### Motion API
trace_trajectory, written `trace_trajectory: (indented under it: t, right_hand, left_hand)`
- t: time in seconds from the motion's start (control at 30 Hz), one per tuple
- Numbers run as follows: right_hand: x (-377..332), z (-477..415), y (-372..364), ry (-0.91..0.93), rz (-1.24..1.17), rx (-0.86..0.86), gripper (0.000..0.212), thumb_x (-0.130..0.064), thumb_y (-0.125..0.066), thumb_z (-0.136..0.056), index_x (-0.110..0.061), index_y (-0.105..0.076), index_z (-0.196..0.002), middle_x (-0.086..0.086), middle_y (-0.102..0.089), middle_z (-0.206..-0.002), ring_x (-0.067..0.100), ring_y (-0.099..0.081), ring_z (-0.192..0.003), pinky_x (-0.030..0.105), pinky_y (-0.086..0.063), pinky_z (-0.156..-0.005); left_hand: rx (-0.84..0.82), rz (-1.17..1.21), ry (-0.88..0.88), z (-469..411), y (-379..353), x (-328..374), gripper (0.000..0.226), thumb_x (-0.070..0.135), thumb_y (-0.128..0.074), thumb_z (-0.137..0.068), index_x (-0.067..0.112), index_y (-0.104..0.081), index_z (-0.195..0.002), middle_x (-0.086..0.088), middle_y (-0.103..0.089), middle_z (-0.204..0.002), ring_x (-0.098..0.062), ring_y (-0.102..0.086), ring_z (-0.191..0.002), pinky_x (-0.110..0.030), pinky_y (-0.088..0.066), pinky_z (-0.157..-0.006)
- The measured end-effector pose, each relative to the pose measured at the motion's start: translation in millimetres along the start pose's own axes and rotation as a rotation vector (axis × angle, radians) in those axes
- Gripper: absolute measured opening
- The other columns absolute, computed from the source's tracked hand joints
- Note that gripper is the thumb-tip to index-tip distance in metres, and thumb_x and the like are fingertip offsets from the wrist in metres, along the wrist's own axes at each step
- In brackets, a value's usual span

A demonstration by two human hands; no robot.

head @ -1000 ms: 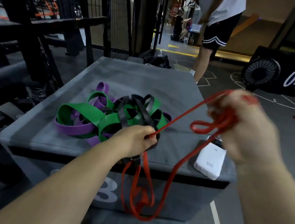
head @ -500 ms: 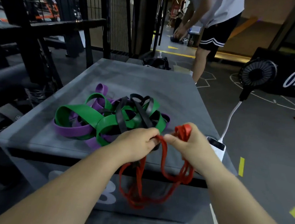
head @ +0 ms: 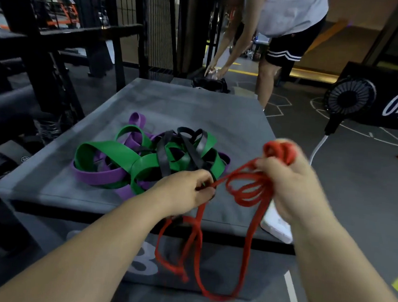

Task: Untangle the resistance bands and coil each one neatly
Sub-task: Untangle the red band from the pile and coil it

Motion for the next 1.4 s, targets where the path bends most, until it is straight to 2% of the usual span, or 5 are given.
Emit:
trace_trajectory:
  t: [0.33,0.43,0.8,1.07,1.4]
  right_hand:
    - [-51,-14,70,0.04,-0.258,0.28,0.044,0.004,-0.052,-0.078,0.004,-0.046,-0.122,0.034,-0.057,-0.116,0.021,-0.068,-0.081,0.057,-0.05,-0.088]
    - [-23,-4,38,-0.033,-0.333,0.178,0.034,0.015,-0.038,-0.084,-0.015,-0.049,-0.095,0.006,-0.067,-0.07,0.023,-0.07,-0.067,0.041,-0.058,-0.064]
    - [25,3,-6,0.072,0.55,-0.303,0.036,-0.011,-0.065,-0.068,-0.039,-0.054,-0.088,-0.024,-0.057,-0.123,0.003,-0.058,-0.104,0.028,-0.047,-0.089]
    - [32,0,-8,-0.009,0.906,-0.39,0.028,-0.042,-0.073,-0.08,-0.028,-0.052,-0.091,-0.006,-0.067,-0.081,0.008,-0.061,-0.078,0.026,-0.049,-0.074]
    - [-36,-4,28,0.071,-0.359,0.368,0.026,0.001,-0.056,-0.086,-0.022,-0.046,-0.078,-0.006,-0.047,-0.052,0.007,-0.046,-0.041,0.023,-0.048,-0.043]
  left_hand:
    - [-0.031,-0.107,0.095,3,-1,-6,0.016,0.044,-0.045,-0.096,0.034,-0.057,-0.094,0.008,-0.06,-0.08,-0.013,-0.058,-0.075,-0.037,-0.049,-0.073]
    - [-0.01,-0.06,0.064,4,-1,-4,0.025,0.048,-0.043,-0.097,0.031,-0.055,-0.082,0.009,-0.058,-0.077,-0.013,-0.057,-0.076,-0.035,-0.045,-0.072]
    - [-0.083,-0.256,-0.132,5,-1,8,0.024,0.039,-0.04,-0.097,0.033,-0.052,-0.117,0.002,-0.057,-0.092,-0.022,-0.057,-0.092,-0.037,-0.048,-0.082]
    - [-0.035,-0.117,-0.157,3,0,2,0.014,0.036,-0.051,-0.095,0.026,-0.06,-0.097,0.004,-0.062,-0.086,-0.017,-0.058,-0.084,-0.042,-0.049,-0.079]
    - [-0.075,0.027,-0.021,1,20,-17,0.015,0.04,-0.059,-0.092,0.028,-0.064,-0.086,0.009,-0.061,-0.075,-0.003,-0.052,-0.069,-0.027,-0.043,-0.072]
Point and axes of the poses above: each hand's wrist, its own z-axis away from the middle knuckle, its own y-axis out of the back of the hand, x = y × z, the point moved 1 cm from there along -z, towards the middle knuckle
